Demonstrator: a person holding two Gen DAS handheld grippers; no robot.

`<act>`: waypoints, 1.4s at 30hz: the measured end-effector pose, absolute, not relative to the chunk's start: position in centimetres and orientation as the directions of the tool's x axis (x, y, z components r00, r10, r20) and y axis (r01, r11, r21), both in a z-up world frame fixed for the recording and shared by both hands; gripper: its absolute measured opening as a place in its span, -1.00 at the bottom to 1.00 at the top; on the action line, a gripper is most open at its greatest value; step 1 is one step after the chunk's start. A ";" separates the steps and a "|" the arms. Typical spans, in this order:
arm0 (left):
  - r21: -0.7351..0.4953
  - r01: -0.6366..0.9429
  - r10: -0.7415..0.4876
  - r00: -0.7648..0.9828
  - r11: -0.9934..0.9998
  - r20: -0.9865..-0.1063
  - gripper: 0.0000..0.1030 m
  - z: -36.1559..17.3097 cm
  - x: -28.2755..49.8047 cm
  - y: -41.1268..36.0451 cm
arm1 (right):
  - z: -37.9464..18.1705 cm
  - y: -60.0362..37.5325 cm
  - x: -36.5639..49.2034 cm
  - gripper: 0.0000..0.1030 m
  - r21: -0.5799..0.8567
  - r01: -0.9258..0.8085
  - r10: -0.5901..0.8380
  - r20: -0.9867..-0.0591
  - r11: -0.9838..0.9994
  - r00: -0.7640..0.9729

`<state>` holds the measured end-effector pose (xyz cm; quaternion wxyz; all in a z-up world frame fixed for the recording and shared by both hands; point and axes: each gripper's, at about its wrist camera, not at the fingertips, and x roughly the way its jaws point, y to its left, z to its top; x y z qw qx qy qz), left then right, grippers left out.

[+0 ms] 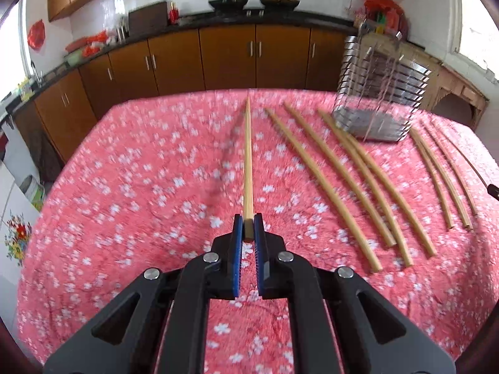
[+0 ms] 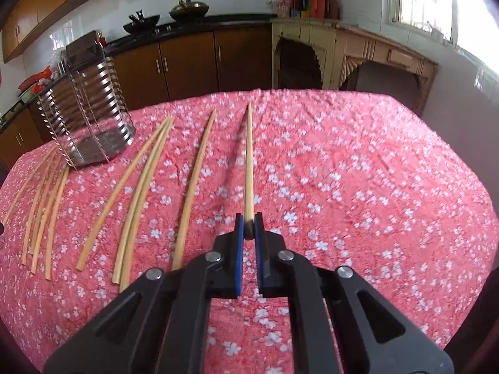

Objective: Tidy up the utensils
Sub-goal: 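Lift both held chopsticks and carry them over the wire basket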

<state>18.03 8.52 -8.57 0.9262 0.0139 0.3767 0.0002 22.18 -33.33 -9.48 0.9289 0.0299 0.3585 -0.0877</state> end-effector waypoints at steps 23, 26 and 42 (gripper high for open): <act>-0.034 -0.060 0.043 0.930 0.998 -0.365 -0.86 4.6 18.2 9.5 | 4.9 -31.9 21.4 -0.85 -0.040 0.174 -0.177 -0.308 0.984 0.935; -0.033 -0.061 0.046 0.935 0.998 -0.352 -0.86 5.4 18.5 9.5 | 6.0 -32.2 22.0 -0.85 -0.010 0.170 -0.165 -0.301 0.985 0.939; -0.034 -0.046 0.033 0.951 0.998 -0.307 -0.86 8.1 18.5 9.0 | 10.4 -32.9 22.6 -0.86 0.070 0.099 -0.076 -0.278 0.993 0.958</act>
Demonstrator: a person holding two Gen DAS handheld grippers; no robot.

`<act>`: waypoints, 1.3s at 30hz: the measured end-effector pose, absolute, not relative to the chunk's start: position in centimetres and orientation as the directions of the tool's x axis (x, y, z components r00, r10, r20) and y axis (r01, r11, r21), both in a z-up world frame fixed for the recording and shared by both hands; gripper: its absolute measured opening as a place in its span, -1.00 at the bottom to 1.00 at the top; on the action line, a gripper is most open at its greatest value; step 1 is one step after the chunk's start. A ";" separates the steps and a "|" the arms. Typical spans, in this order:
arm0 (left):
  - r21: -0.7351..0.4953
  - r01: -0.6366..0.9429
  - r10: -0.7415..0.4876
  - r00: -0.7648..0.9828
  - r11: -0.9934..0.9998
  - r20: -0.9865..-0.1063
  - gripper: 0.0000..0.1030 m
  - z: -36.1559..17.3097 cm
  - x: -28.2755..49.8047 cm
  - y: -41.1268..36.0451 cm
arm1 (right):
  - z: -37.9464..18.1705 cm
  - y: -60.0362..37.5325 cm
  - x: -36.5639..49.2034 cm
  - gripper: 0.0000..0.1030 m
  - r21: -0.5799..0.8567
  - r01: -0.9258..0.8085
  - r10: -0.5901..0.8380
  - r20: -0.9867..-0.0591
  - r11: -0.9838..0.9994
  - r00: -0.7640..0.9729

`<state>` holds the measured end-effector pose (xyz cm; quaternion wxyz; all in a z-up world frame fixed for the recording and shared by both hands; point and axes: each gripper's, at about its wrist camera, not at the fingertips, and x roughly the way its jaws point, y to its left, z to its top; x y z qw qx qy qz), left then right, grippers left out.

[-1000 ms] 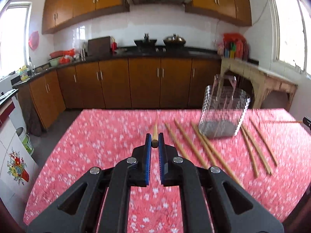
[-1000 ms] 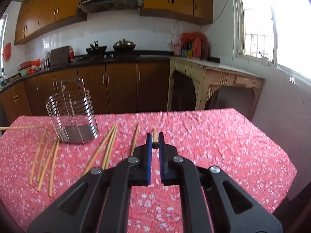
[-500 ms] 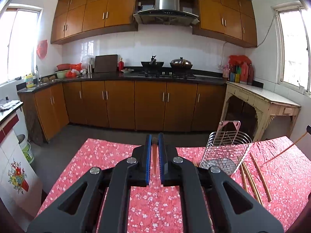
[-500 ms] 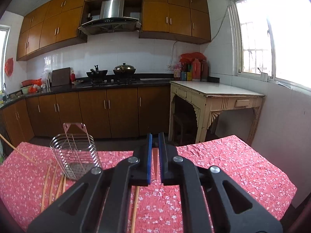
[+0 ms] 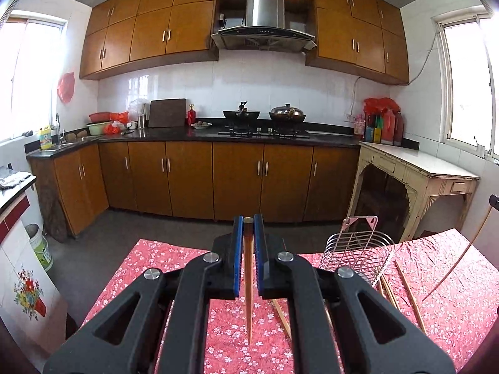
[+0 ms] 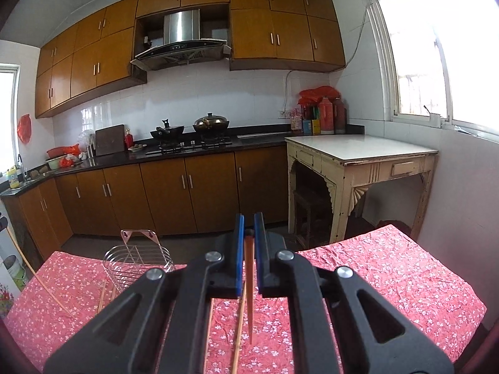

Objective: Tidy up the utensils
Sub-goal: 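Lift both held chopsticks and carry them over the wire basket, then lower both chopsticks into the wire basket and open both grippers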

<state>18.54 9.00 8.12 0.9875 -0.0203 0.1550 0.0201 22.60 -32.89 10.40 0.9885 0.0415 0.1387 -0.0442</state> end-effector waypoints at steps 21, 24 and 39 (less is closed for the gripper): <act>-0.104 0.105 -0.122 0.977 0.989 -0.173 -0.87 18.9 23.2 2.6 | 22.9 -26.4 27.7 -0.86 0.114 -0.093 0.108 -0.136 0.989 0.985; -0.099 0.105 -0.119 0.982 0.990 -0.149 -0.86 19.6 24.5 1.3 | 23.0 -25.0 28.9 -0.86 0.115 -0.112 0.128 -0.140 0.987 0.982; -0.094 0.077 -0.100 0.958 0.993 -0.271 -0.86 12.7 31.0 -1.0 | 16.6 -21.8 35.6 -0.86 0.113 -0.154 0.181 -0.292 0.982 0.939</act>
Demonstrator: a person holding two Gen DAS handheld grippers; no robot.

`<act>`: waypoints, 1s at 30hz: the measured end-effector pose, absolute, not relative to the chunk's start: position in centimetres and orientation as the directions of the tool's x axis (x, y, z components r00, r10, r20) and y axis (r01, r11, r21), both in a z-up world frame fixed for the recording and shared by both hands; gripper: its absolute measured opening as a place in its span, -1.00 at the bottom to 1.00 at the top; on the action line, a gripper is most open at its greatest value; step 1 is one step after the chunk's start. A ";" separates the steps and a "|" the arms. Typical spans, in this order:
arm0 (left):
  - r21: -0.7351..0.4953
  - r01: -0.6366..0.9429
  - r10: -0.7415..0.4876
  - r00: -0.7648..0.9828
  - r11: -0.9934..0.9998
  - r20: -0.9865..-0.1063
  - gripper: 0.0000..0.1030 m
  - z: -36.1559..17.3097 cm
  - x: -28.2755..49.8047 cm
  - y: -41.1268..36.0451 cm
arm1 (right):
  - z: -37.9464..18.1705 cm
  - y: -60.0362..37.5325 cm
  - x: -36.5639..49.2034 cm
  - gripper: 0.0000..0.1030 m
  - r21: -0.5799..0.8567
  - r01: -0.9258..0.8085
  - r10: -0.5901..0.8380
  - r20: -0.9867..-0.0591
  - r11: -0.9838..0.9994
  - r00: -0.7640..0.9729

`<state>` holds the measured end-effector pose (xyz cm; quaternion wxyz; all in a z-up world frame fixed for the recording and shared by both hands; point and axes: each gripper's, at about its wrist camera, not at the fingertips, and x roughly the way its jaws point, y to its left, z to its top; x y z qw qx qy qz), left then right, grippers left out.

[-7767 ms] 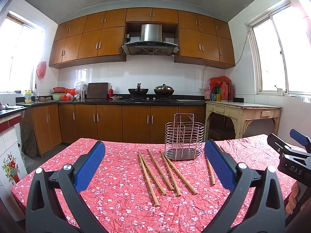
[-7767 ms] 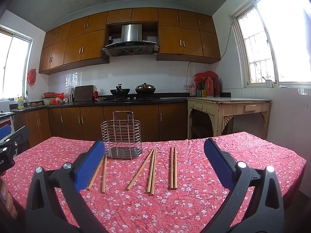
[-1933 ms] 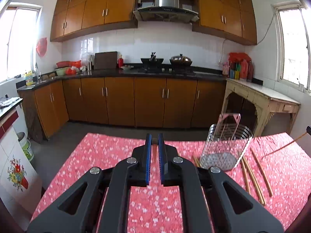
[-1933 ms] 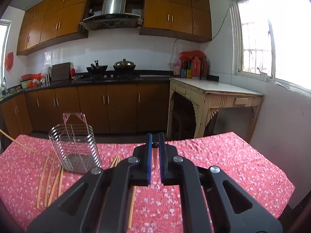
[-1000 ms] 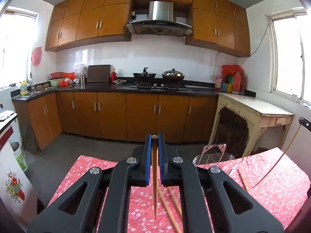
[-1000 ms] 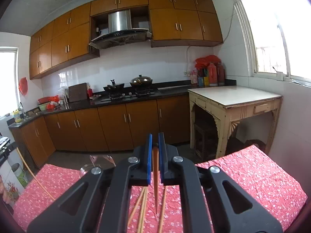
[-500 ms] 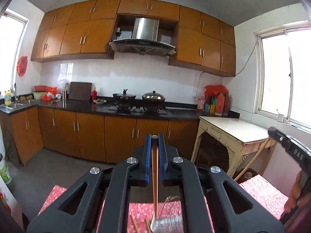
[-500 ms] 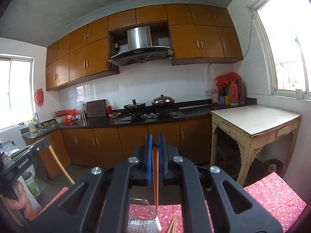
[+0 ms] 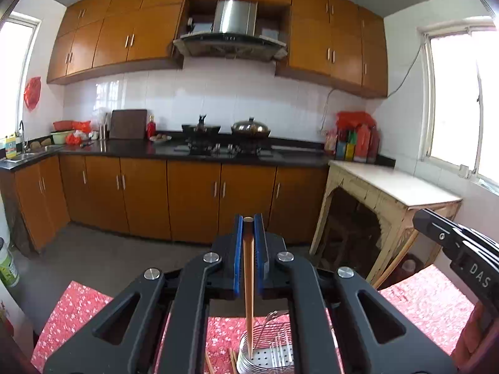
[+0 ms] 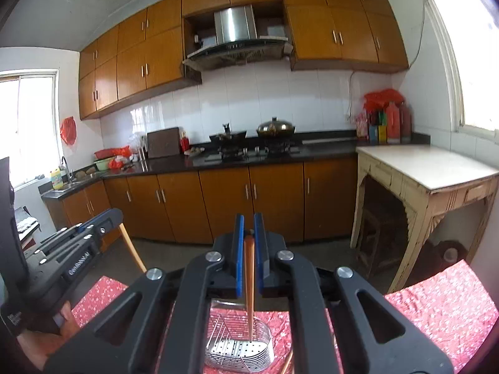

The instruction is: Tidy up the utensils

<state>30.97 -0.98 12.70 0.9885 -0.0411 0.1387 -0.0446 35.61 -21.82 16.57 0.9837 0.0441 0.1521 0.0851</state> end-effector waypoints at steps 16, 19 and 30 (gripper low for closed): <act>-0.103 0.029 -0.064 0.934 0.994 -0.352 -0.70 11.1 32.4 0.2 | 13.1 -23.1 37.6 -0.47 0.098 -0.078 0.108 -0.357 0.992 0.928; -0.104 0.008 -0.044 0.938 0.995 -0.344 -0.12 11.4 31.8 0.7 | 13.3 -23.9 36.8 -0.29 0.098 -0.055 0.086 -0.344 0.994 0.935; -0.071 -0.061 0.030 0.926 0.996 -0.377 0.26 8.7 26.1 5.8 | 9.4 -30.9 31.4 -0.19 0.114 0.093 -0.037 -0.416 0.989 0.909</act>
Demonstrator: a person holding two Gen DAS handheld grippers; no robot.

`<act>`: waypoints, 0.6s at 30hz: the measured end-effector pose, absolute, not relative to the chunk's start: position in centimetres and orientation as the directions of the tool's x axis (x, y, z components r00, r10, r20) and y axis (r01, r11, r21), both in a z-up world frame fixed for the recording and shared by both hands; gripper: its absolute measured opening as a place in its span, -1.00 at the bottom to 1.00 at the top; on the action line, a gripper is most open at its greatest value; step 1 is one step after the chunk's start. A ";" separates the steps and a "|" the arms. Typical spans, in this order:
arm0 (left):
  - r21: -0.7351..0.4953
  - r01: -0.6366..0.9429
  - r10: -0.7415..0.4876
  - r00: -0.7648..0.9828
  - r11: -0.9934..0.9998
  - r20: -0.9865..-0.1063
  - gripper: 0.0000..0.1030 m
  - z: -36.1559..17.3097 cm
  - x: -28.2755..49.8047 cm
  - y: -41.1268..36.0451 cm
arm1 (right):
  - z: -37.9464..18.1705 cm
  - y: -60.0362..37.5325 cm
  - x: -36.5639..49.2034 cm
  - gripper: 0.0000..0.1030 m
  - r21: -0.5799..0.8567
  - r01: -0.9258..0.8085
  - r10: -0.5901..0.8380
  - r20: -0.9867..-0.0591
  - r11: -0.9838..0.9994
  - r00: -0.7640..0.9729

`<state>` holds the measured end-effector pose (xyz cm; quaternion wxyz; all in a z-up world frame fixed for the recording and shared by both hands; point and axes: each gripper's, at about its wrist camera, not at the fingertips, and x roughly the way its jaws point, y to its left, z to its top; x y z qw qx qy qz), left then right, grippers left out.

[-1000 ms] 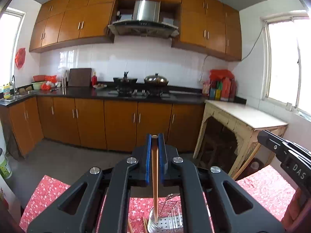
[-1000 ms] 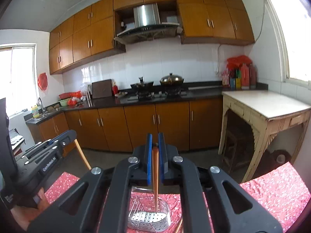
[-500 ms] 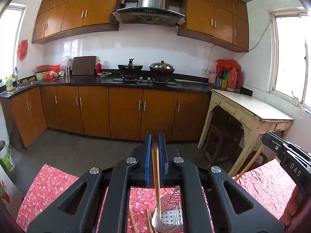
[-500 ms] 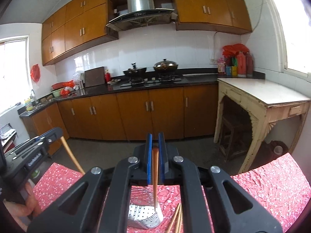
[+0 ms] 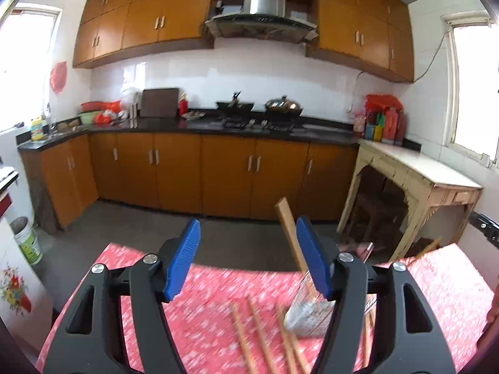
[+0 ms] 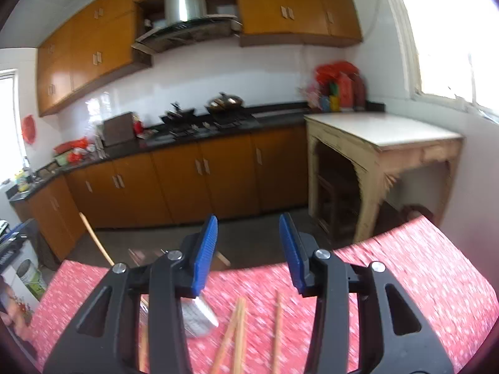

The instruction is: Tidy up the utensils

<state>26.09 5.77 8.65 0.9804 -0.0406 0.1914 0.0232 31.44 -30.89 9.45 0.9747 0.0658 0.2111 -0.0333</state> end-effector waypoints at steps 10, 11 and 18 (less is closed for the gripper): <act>-0.020 -0.085 0.061 0.837 0.996 -0.544 0.73 -1.9 21.4 7.5 | -4.5 -31.8 27.2 -0.23 0.067 0.095 -0.028 -0.655 0.993 0.755; -0.012 -0.081 0.060 0.826 0.997 -0.561 0.77 -2.8 21.1 7.3 | -6.0 -31.3 26.8 -0.26 0.071 0.081 -0.010 -0.682 0.994 0.732; -0.070 -0.030 -0.024 0.743 0.997 -0.669 0.81 -7.8 19.8 6.3 | -12.4 -28.8 25.7 -0.36 0.064 0.042 0.025 -0.785 0.997 0.619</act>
